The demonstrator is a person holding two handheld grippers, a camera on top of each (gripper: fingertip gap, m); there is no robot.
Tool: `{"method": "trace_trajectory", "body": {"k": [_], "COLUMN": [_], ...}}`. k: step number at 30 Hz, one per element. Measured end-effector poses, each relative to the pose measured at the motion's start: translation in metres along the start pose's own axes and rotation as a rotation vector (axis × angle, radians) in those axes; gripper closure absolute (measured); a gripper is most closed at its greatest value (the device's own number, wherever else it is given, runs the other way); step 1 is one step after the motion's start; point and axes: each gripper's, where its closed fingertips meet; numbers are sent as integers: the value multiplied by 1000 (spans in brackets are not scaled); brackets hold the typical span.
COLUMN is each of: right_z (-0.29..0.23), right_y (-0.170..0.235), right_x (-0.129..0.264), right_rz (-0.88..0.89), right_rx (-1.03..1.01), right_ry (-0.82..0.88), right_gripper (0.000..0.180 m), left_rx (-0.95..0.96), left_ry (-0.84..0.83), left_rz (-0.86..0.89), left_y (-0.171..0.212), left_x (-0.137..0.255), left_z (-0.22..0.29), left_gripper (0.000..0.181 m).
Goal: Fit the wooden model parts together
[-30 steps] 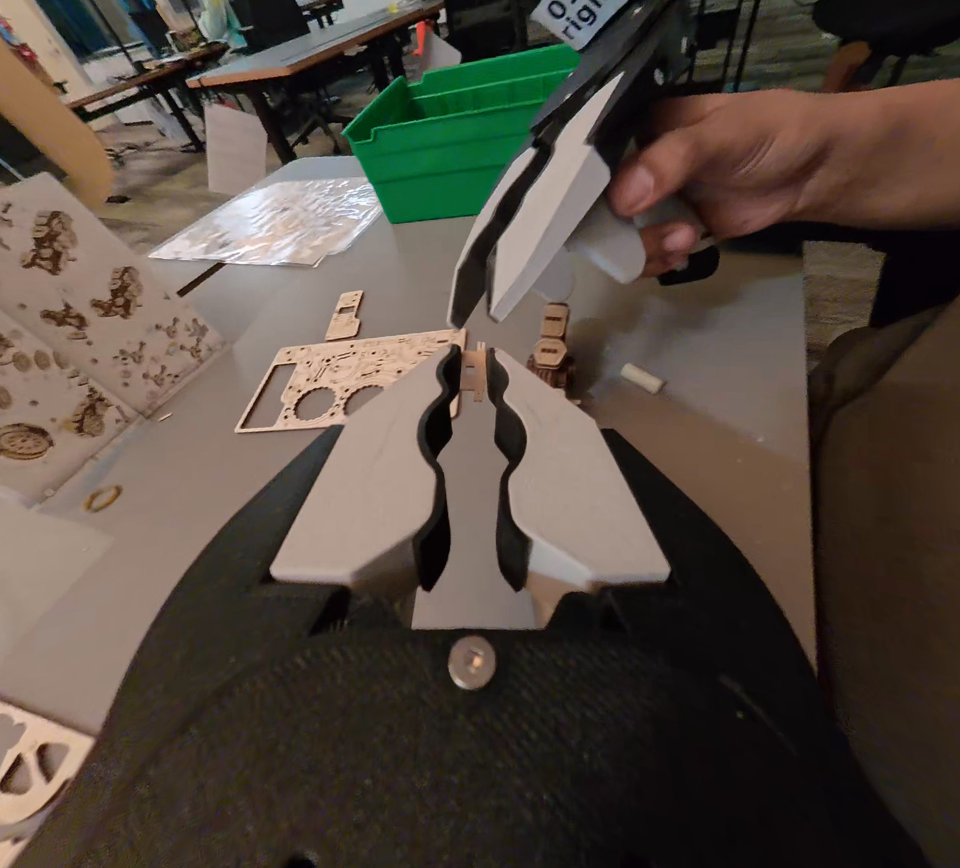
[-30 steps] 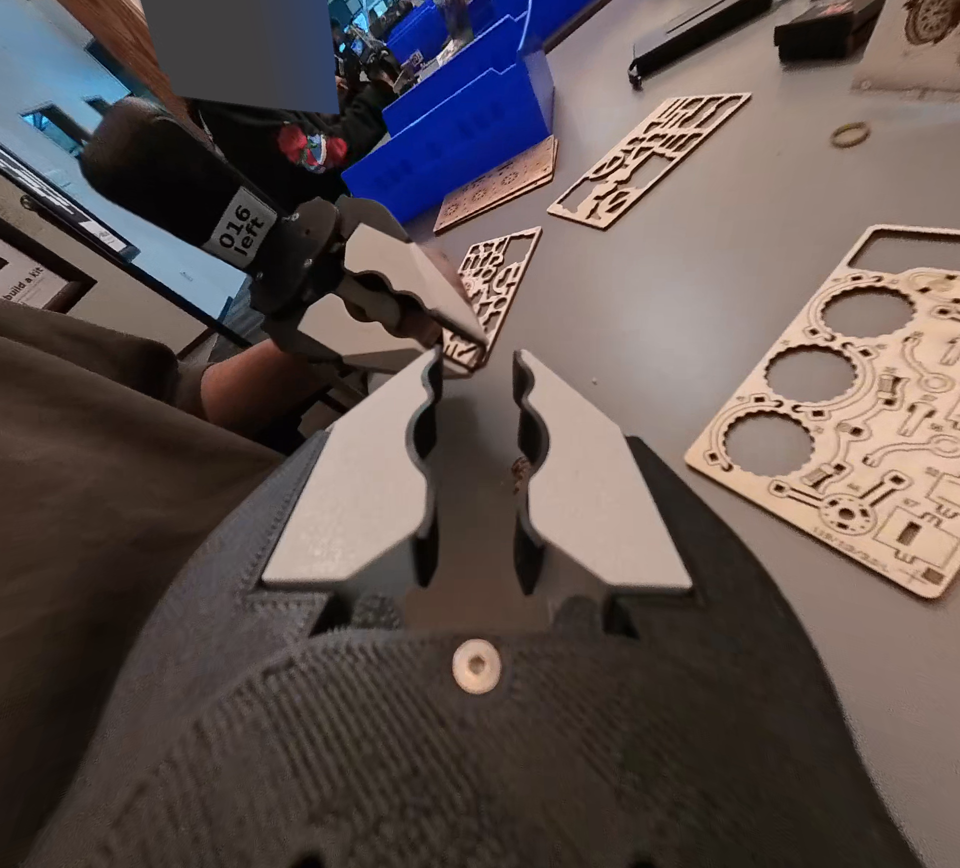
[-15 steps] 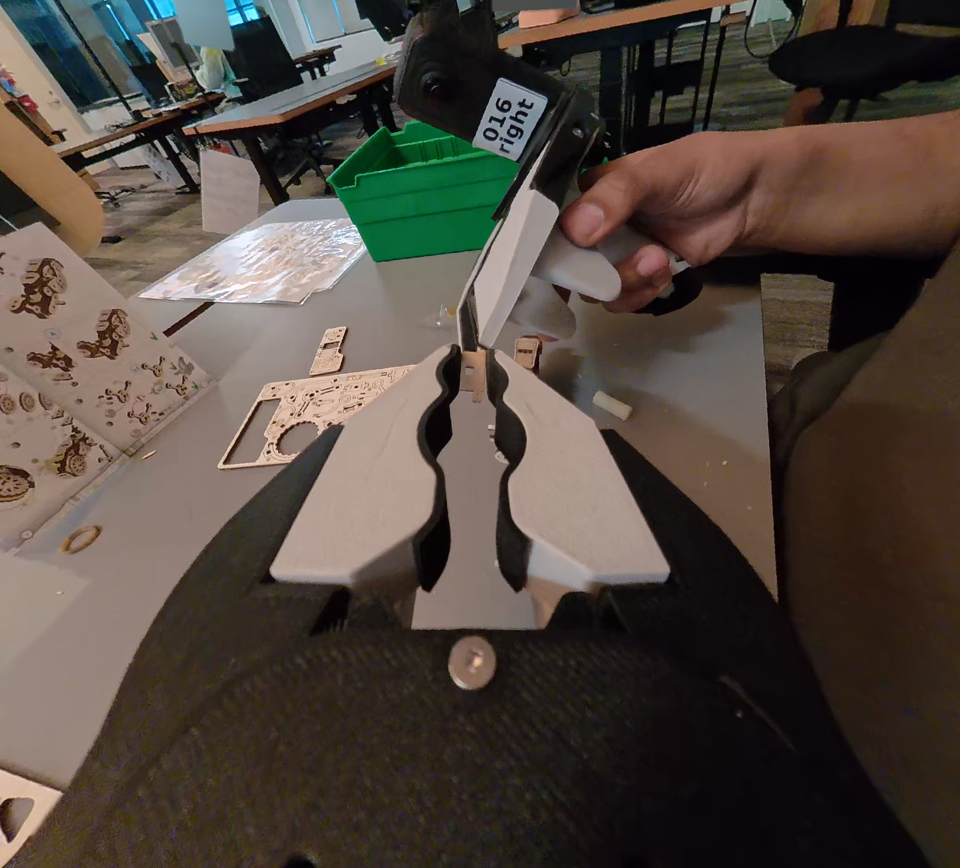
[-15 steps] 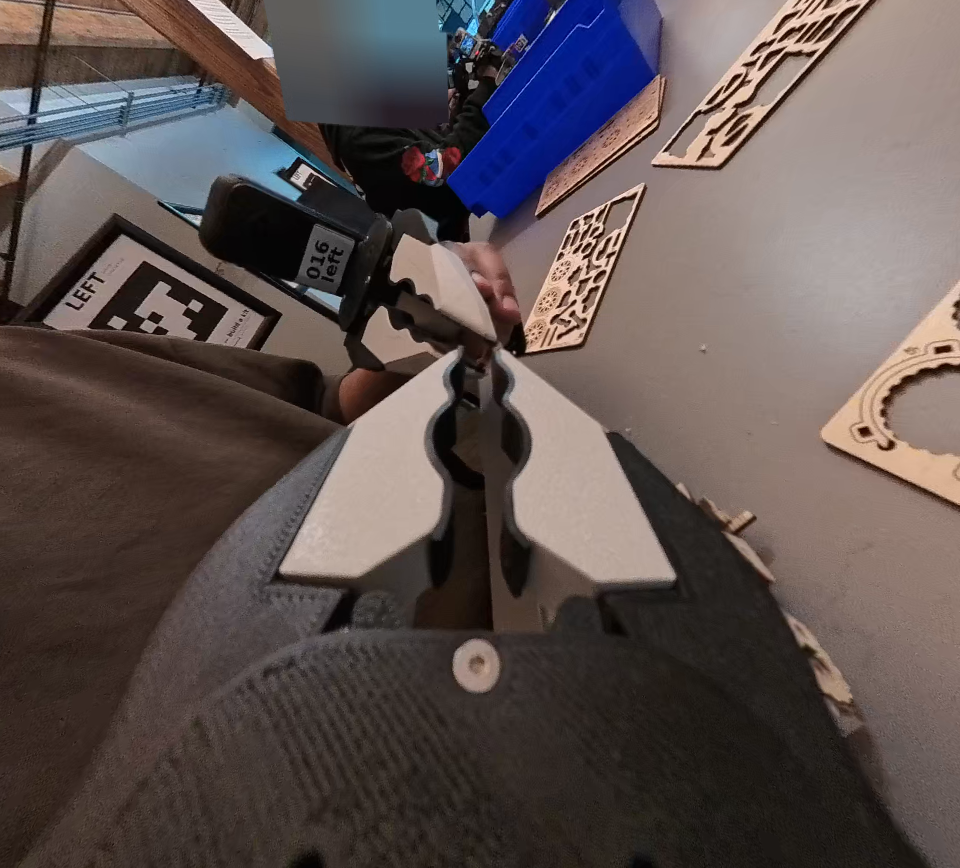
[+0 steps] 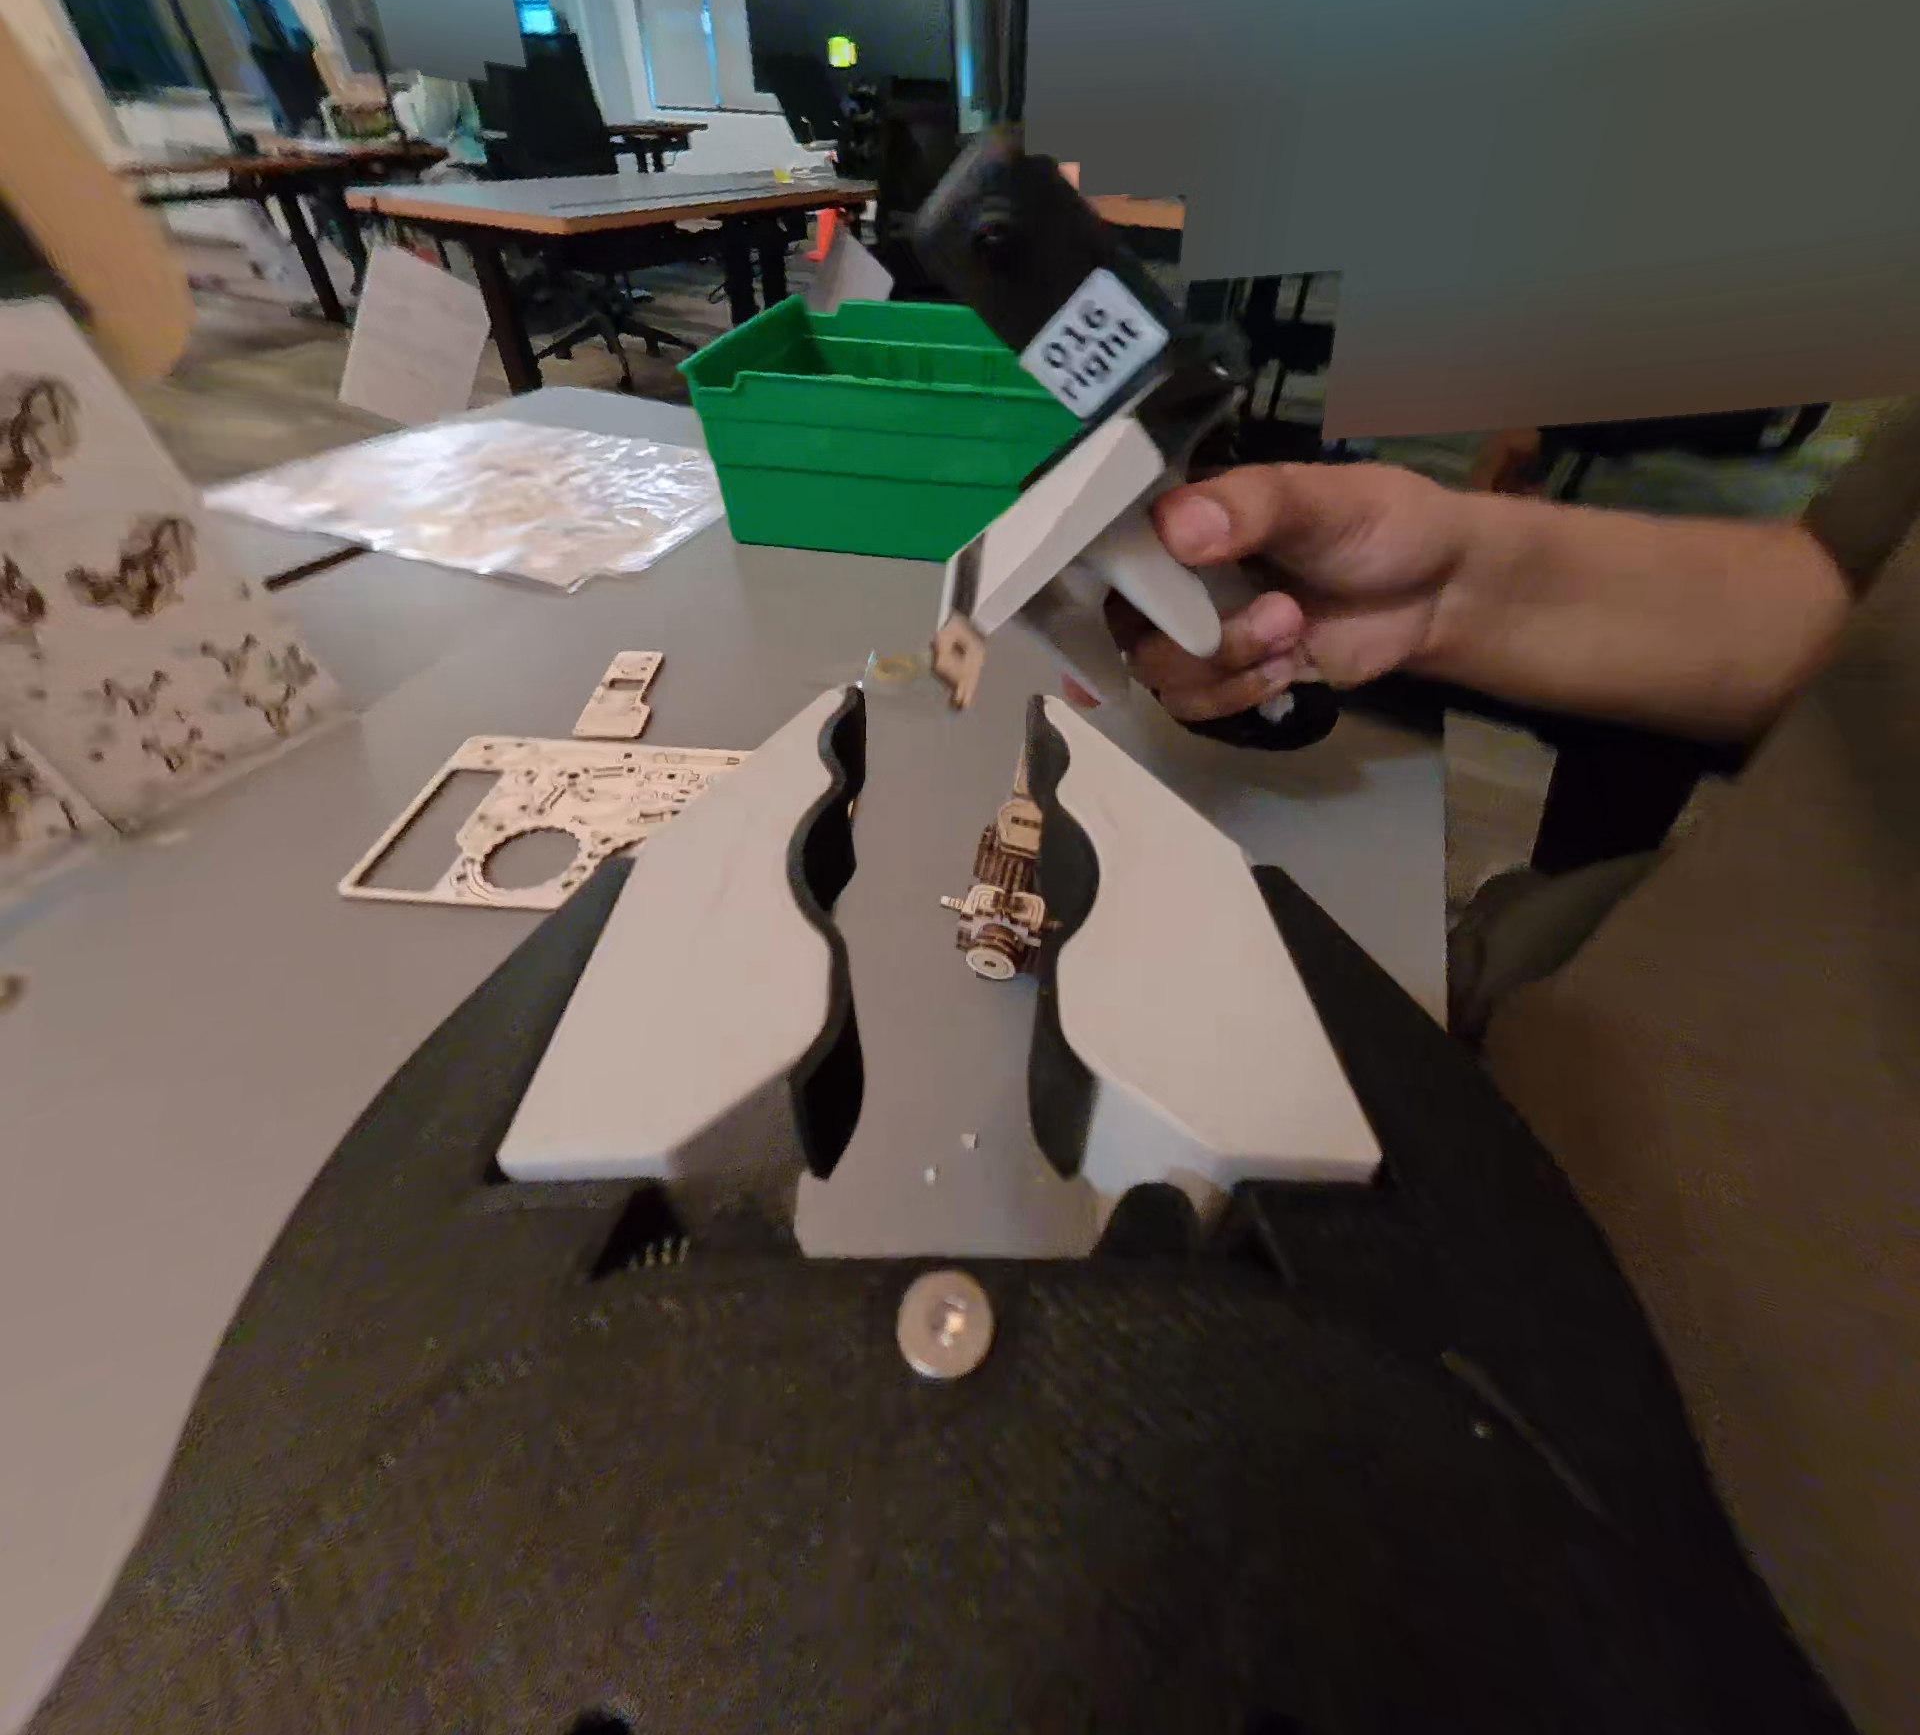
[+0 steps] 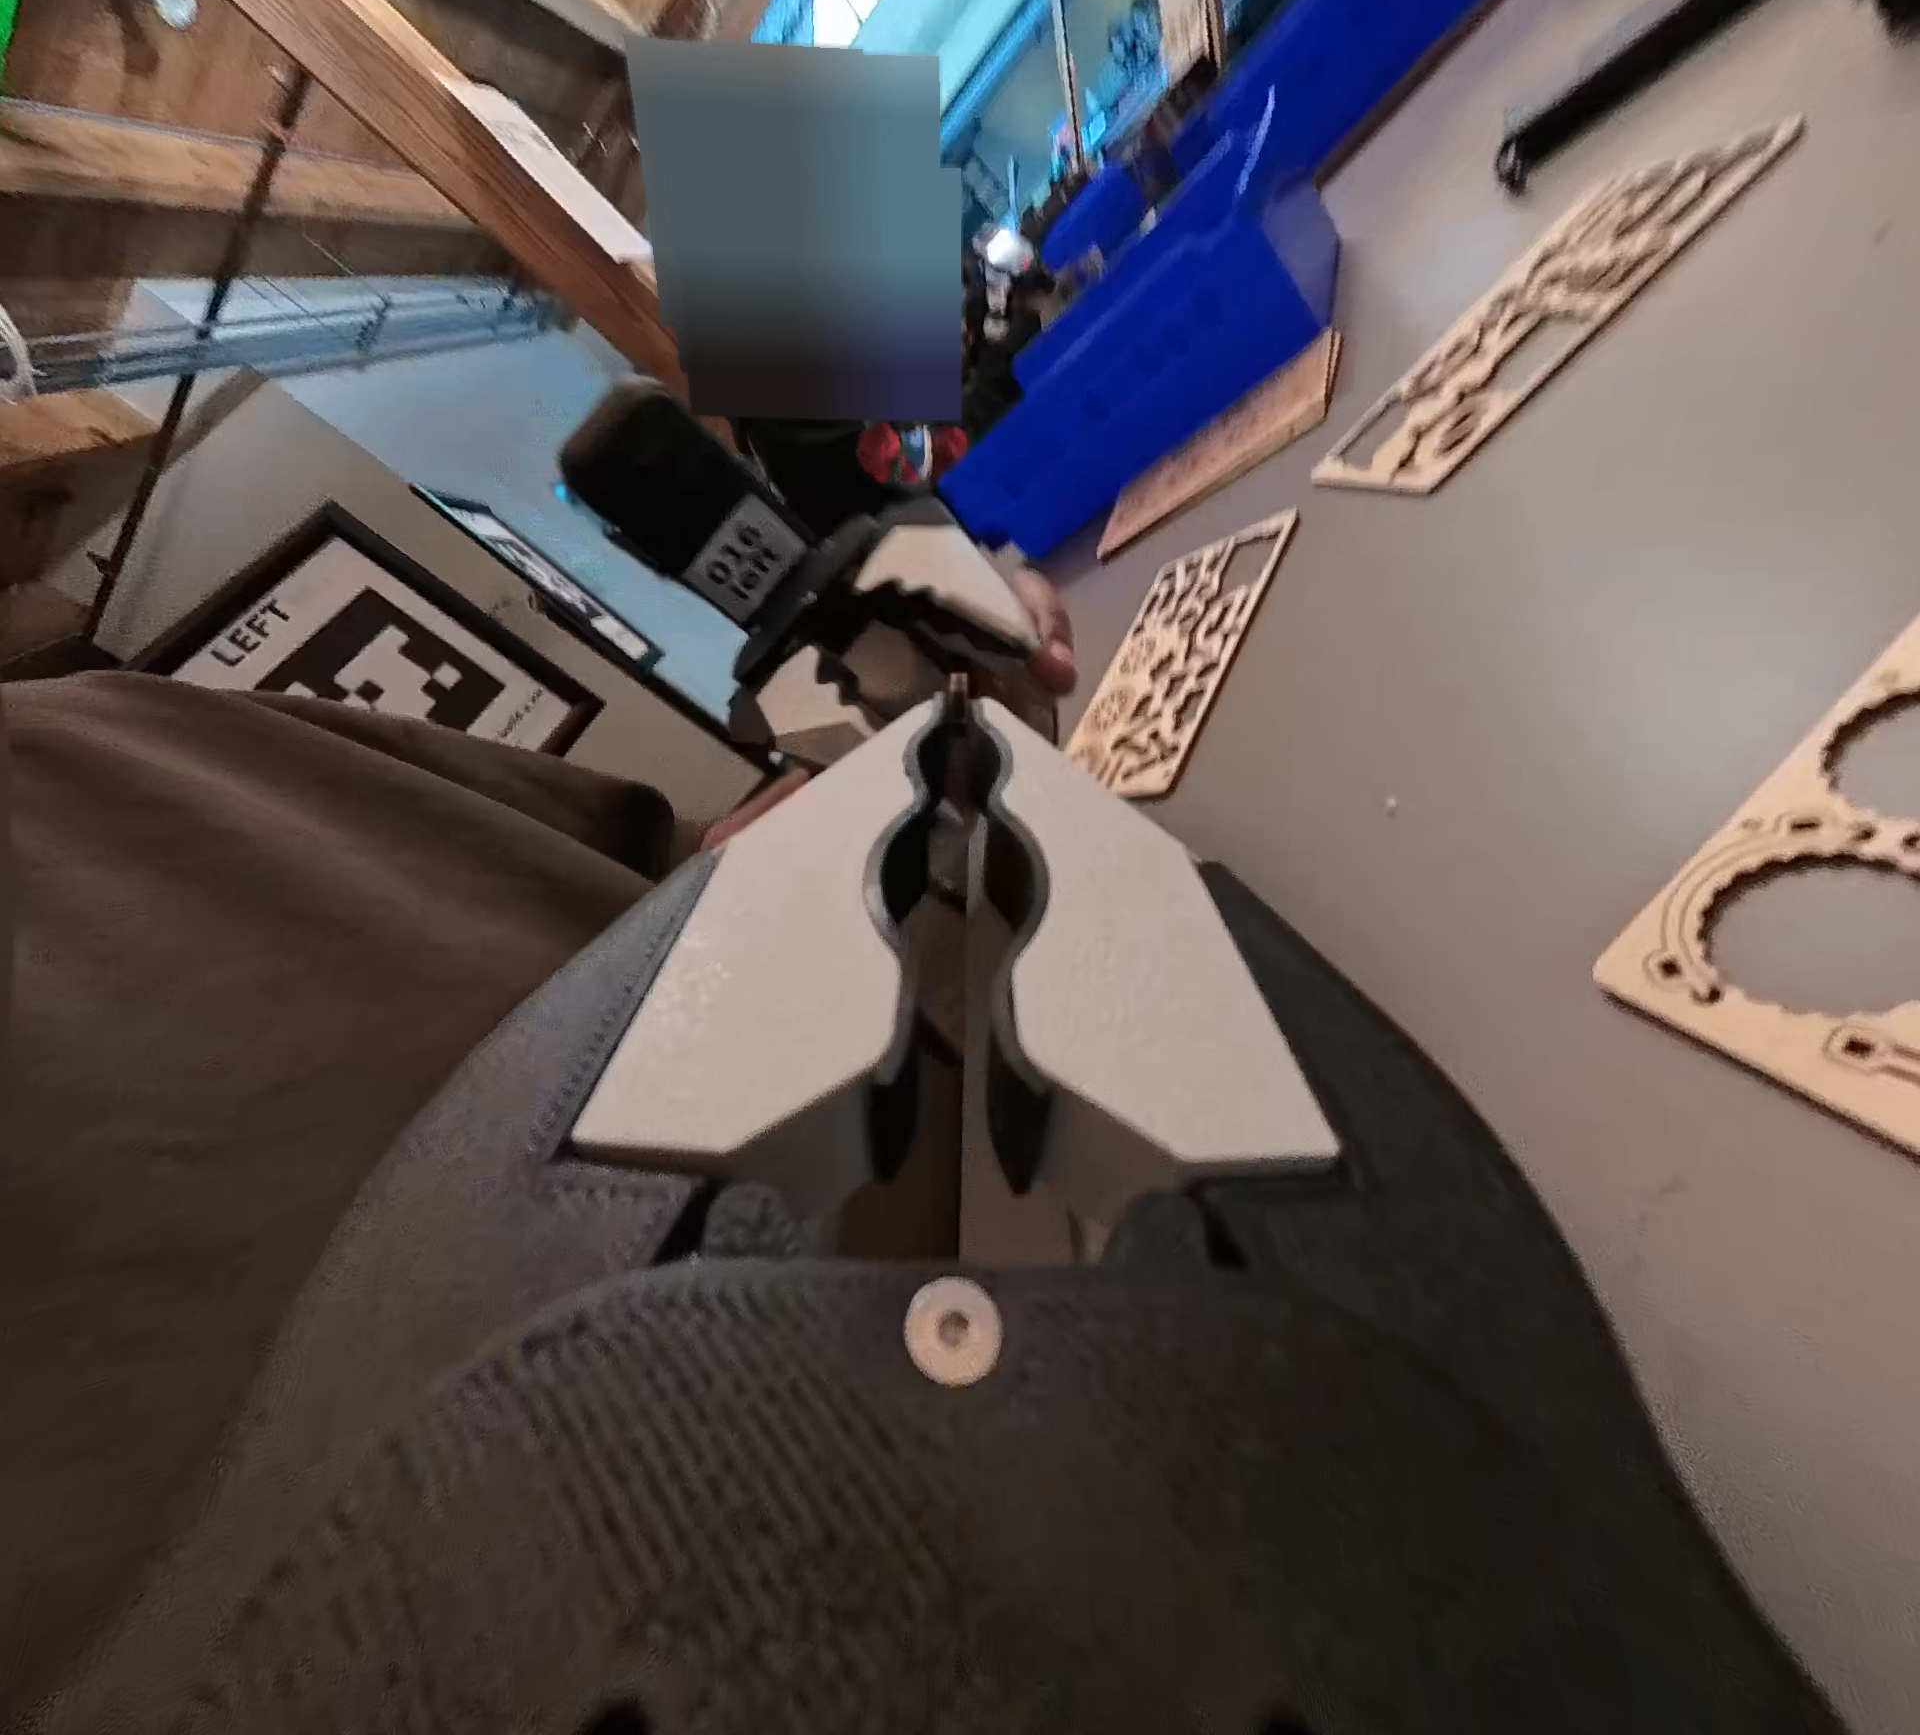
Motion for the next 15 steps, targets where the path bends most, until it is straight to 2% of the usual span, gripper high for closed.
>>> {"method": "trace_trajectory", "body": {"k": [4, 7, 13, 15], "right_z": [-12, -21, -23, -22], "right_y": [-26, -33, -26, -23], "right_x": [12, 14, 3, -1], "right_rz": [174, 253, 256, 245], "right_rx": [89, 129, 154, 155], "right_ry": [-39, -62, -55, -53], "right_gripper": [180, 180, 180, 180], "left_rx": [229, 254, 373, 400], "left_ry": [62, 86, 128, 133], "left_rz": [68, 84, 196, 217], "left_y": [-9, -9, -25, -27], "left_x": [-2, -6, 0, 4], "left_z": [-2, 4, 3, 0], "left_gripper": [155, 159, 180, 181]}}
Point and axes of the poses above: each gripper's, where its closed fingertips meet, x back along the fingers, y out of its underside, z = x × y across the jaws, and after that the axes turned 2 degrees about -x, right-handed
